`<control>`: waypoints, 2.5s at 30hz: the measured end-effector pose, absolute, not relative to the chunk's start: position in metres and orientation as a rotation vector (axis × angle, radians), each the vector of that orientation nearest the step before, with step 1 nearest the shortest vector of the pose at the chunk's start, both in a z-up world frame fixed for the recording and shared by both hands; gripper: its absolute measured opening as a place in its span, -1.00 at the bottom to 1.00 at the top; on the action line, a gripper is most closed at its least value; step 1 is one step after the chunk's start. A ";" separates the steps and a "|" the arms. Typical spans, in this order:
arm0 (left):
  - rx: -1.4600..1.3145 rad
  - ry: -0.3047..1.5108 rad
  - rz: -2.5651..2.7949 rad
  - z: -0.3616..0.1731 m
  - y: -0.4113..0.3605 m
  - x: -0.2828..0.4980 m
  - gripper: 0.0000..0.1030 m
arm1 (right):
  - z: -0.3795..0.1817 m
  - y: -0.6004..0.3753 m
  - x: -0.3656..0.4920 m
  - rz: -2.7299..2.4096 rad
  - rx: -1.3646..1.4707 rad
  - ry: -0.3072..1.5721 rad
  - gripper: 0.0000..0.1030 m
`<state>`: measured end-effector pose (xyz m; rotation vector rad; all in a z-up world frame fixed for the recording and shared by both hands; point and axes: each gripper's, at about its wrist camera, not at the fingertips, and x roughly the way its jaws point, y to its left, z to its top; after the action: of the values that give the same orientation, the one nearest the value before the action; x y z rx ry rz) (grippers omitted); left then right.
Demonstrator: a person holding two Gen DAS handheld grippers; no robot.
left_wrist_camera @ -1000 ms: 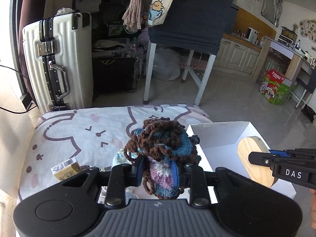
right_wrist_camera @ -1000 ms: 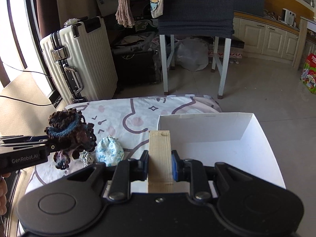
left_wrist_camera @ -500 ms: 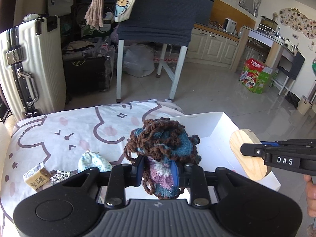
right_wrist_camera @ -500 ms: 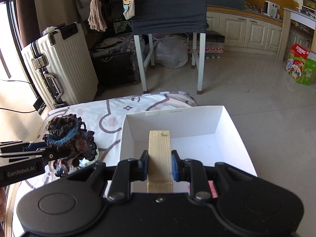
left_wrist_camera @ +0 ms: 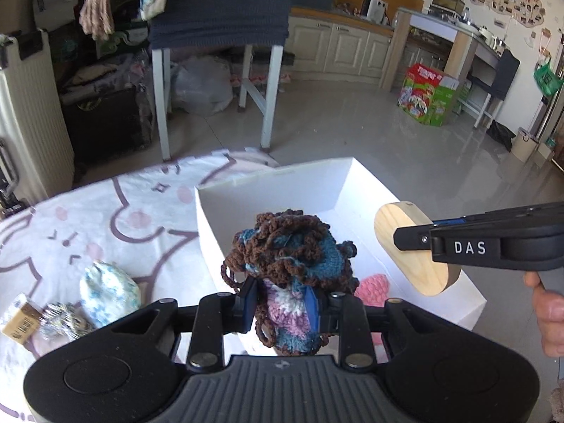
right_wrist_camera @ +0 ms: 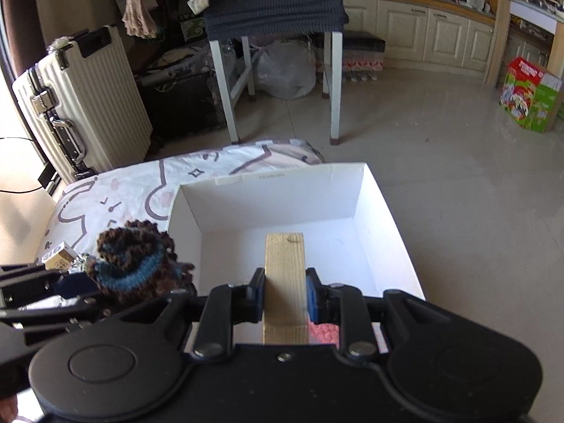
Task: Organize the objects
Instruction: 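Lift the wooden block and brown-purple pouch and carry both over the white box, then lower the block into the box and open the right tool while the left tool releases the pouch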
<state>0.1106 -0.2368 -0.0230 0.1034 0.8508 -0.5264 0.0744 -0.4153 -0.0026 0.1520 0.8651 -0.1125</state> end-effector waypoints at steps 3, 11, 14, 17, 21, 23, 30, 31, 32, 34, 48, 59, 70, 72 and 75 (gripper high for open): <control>0.128 0.904 -0.524 -0.041 -0.254 0.120 -0.42 | -0.016 -0.419 0.077 -0.123 0.163 0.908 -0.54; 0.217 0.964 -0.515 -0.069 -0.291 0.137 -0.41 | -0.039 -0.434 0.086 -0.162 0.122 0.976 -0.54; 0.229 0.968 -0.517 -0.076 -0.300 0.139 -0.41 | -0.050 -0.441 0.086 -0.197 0.117 1.014 -0.54; 0.231 0.972 -0.510 -0.080 -0.302 0.141 -0.41 | -0.060 -0.445 0.087 -0.219 0.078 1.045 -0.54; 0.226 0.972 -0.492 -0.083 -0.300 0.143 -0.32 | -0.071 -0.446 0.086 -0.237 0.005 1.071 -0.54; 0.233 0.979 -0.497 -0.085 -0.299 0.143 -0.26 | -0.076 -0.446 0.086 -0.241 -0.027 1.082 -0.54; 0.249 0.983 -0.510 -0.086 -0.300 0.137 -0.21 | -0.084 -0.451 0.085 -0.255 -0.060 1.097 -0.54; 0.252 0.984 -0.512 -0.086 -0.301 0.137 -0.20 | -0.084 -0.452 0.084 -0.254 -0.056 1.095 -0.54; 0.256 0.985 -0.514 -0.086 -0.301 0.136 -0.20 | -0.083 -0.453 0.084 -0.252 -0.053 1.092 -0.54; 0.263 0.989 -0.518 -0.085 -0.302 0.135 -0.18 | -0.083 -0.454 0.083 -0.242 -0.044 1.097 -0.53; 0.287 0.992 -0.540 -0.078 -0.304 0.129 -0.03 | -0.078 -0.460 0.080 -0.244 -0.025 1.111 -0.29; 0.282 0.996 -0.544 -0.072 -0.304 0.126 -0.02 | -0.067 -0.460 0.077 -0.231 -0.012 1.093 -0.29; 0.275 0.983 -0.562 -0.052 -0.301 0.120 -0.02 | -0.040 -0.458 0.066 -0.236 0.018 1.040 -0.29; 0.266 0.978 -0.565 -0.046 -0.298 0.118 -0.02 | -0.033 -0.459 0.062 -0.233 0.033 1.020 -0.29; 0.260 0.963 -0.565 -0.037 -0.293 0.116 -0.02 | -0.022 -0.458 0.056 -0.235 0.054 0.991 -0.29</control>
<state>0.1161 -0.2931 -0.0366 0.2604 0.9629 -0.5649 0.0560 -0.4580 -0.0220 0.0536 0.9910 -0.2351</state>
